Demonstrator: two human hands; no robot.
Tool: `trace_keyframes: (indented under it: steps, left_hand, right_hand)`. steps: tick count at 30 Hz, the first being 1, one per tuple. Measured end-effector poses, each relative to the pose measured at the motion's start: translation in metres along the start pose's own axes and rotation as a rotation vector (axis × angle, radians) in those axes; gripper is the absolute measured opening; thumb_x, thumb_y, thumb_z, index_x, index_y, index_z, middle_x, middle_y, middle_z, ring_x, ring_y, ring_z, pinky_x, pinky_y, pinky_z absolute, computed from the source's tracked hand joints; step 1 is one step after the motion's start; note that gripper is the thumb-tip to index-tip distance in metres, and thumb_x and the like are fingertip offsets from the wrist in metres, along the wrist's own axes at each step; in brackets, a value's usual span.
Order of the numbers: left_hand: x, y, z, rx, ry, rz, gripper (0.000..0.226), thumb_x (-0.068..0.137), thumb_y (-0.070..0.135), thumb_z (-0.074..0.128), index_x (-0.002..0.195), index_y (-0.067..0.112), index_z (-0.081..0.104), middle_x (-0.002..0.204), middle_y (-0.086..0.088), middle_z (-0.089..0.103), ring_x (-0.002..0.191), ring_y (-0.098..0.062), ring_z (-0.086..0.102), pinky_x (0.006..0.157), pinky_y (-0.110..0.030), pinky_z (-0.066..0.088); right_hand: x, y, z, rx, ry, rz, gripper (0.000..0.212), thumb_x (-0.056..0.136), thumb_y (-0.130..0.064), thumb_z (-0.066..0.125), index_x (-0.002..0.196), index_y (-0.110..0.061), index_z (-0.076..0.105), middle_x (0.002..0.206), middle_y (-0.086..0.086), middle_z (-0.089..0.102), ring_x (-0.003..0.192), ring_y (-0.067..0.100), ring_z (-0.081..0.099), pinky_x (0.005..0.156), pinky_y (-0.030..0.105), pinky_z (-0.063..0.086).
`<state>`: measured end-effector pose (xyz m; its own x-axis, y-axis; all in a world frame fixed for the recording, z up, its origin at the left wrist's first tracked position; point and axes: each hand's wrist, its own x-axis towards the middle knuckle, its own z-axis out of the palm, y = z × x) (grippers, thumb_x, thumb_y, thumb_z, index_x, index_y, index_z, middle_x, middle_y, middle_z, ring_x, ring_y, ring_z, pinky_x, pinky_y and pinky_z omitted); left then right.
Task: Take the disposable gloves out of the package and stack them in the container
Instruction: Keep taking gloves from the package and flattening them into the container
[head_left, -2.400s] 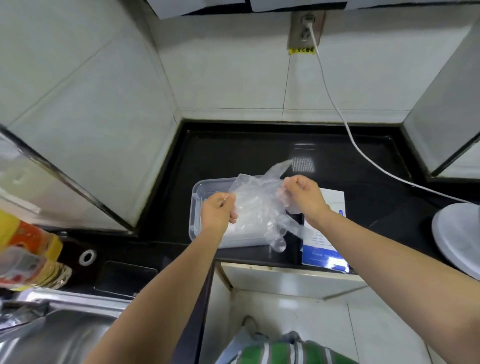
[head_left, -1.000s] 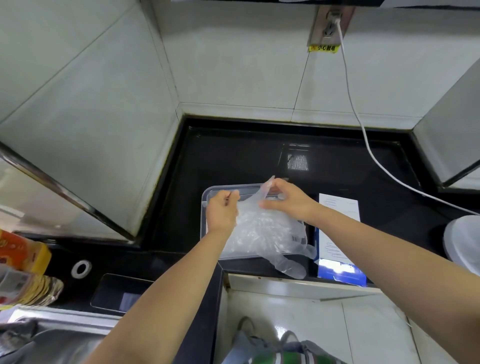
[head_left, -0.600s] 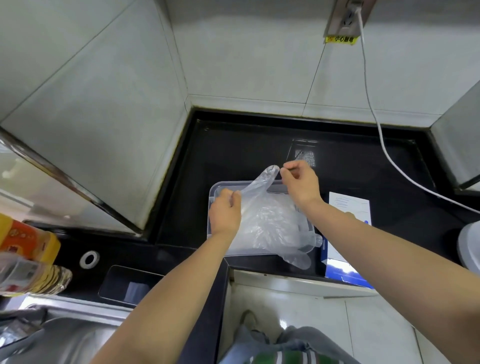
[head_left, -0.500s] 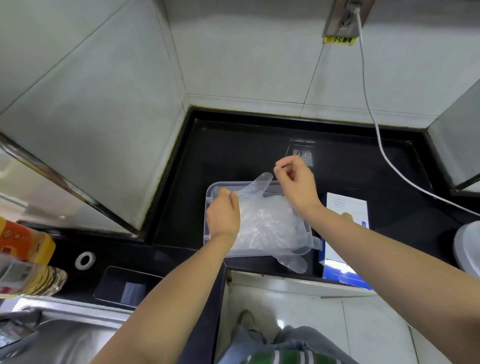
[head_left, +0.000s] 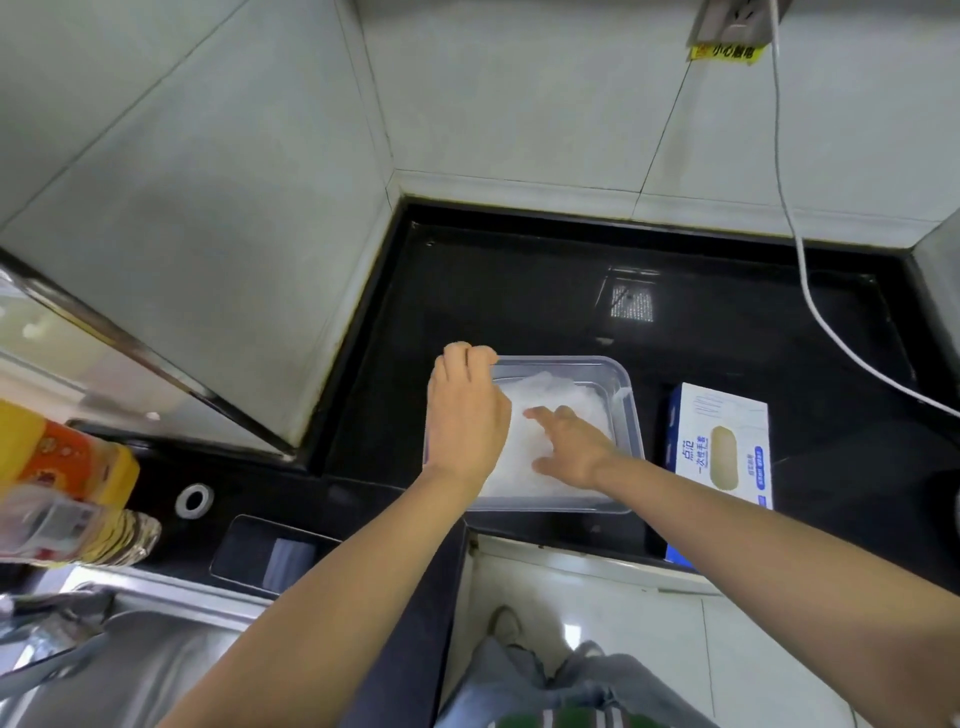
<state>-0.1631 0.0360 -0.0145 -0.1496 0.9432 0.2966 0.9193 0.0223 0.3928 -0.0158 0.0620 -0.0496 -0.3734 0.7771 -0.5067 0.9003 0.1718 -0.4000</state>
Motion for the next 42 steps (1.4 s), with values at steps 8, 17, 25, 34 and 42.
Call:
trace_keyframes:
  steps: [8,17,25,34,42]
  left_hand:
    - [-0.014,-0.009,0.04,0.215,-0.769,-0.15,0.066,0.089,0.033,0.067,0.142,0.022,0.03,0.137,-0.013,0.037,0.111,-0.028,0.056,0.077,-0.027,0.048]
    - [-0.013,-0.023,0.056,0.122,-0.875,-0.23,0.085,0.079,0.039,0.076,0.142,0.028,0.019,0.138,-0.012,0.029,0.112,-0.029,0.053,0.083,-0.031,0.049]
    - [-0.014,-0.033,0.07,0.085,-0.841,-0.209,0.094,0.072,0.045,0.08,0.142,0.028,0.02,0.14,-0.014,0.028,0.117,-0.029,0.046,0.09,-0.034,0.05]
    - [-0.006,-0.031,0.085,0.117,-0.872,-0.211,0.104,0.064,0.054,0.082,0.143,0.03,0.018,0.143,-0.015,0.027,0.121,-0.032,0.044,0.093,-0.039,0.051]
    - [-0.013,0.011,0.082,0.019,-0.919,-0.094,0.069,0.091,0.032,0.064,0.147,0.029,0.023,0.151,-0.011,0.019,0.128,-0.033,0.041,0.098,-0.036,0.044]
  right_hand:
    - [0.0,0.007,-0.003,0.111,0.045,0.04,0.06,0.091,-0.018,0.067,0.145,-0.019,0.041,0.139,0.007,0.045,0.115,0.024,0.057,0.099,0.028,0.045]
    - [0.008,-0.005,0.002,0.15,-0.234,0.094,0.065,0.085,-0.004,0.067,0.14,-0.022,0.037,0.129,0.007,0.048,0.104,0.023,0.052,0.081,0.029,0.045]
    - [0.013,0.016,0.003,0.058,-0.223,0.168,0.092,0.084,-0.009,0.071,0.151,-0.027,0.01,0.142,0.013,0.025,0.125,0.031,0.042,0.094,0.036,0.048]
    - [0.018,0.024,0.018,0.1,-0.105,0.213,0.088,0.088,0.001,0.06,0.153,-0.025,0.007,0.145,0.01,0.028,0.114,0.028,0.051,0.09,0.035,0.051]
    - [-0.01,0.058,0.015,0.097,-0.053,0.293,0.085,0.086,-0.005,0.066,0.151,-0.02,0.014,0.143,0.014,0.03,0.128,0.032,0.043,0.102,0.038,0.044]
